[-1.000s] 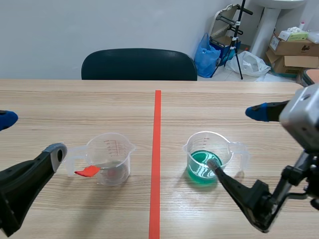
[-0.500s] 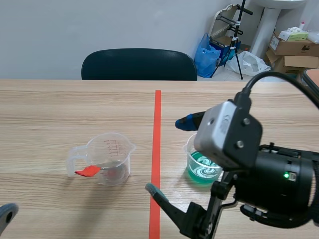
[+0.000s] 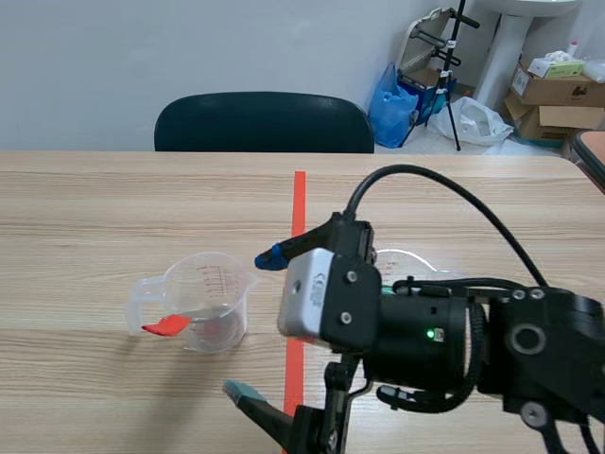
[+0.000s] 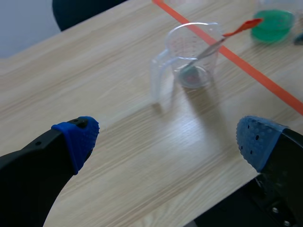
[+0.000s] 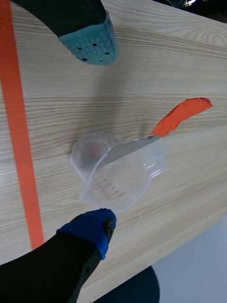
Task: Do the redox reaction experiment
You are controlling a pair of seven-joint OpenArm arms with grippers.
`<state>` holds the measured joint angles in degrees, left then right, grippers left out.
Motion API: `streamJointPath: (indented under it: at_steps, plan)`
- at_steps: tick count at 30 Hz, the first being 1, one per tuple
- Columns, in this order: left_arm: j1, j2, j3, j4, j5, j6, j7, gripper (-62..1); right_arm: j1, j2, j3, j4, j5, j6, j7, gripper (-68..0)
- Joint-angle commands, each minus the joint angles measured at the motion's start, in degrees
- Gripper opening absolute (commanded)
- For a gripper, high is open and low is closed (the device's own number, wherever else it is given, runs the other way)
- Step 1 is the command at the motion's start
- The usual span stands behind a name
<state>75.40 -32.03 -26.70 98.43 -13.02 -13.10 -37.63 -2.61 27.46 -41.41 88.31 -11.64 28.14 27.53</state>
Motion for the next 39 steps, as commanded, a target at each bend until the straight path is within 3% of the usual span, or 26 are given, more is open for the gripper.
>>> streamJointPath:
  at_steps: [1,10,18,24,29,35,39]
  plan:
    - [0.04,2.64,-0.72,-1.51,0.87,0.22,-0.72,1.2,1.51,-0.96,-0.24,0.11,0.44,-0.55,1.70,-5.2]
    - [0.04,6.25,-1.01,-5.11,2.38,0.35,-2.16,1.4,6.80,-4.87,-4.61,-3.34,0.04,-1.36,1.51,-5.2]
    - [0.04,6.27,-0.98,-5.11,4.57,0.33,-1.60,1.4,8.50,-6.25,-5.18,-3.54,0.02,-2.01,0.72,-5.2]
    - [0.04,6.25,-0.98,-5.09,4.79,0.31,-2.54,1.4,8.52,-7.13,-5.16,-3.54,0.02,-3.32,0.70,-11.6]
    - [0.04,6.25,-0.98,-5.09,4.79,0.31,-3.78,1.4,8.68,-8.11,-5.16,-3.54,0.02,-3.23,0.44,-12.0]
    - [0.04,6.23,-0.98,-5.09,4.76,0.33,-4.07,1.4,8.68,-8.09,-5.16,-3.54,0.02,-3.30,0.48,-31.2]
    - [0.04,6.12,-0.98,-5.09,4.76,0.33,-4.42,1.4,8.68,-8.11,-5.16,-3.54,0.02,-3.30,1.01,-40.1]
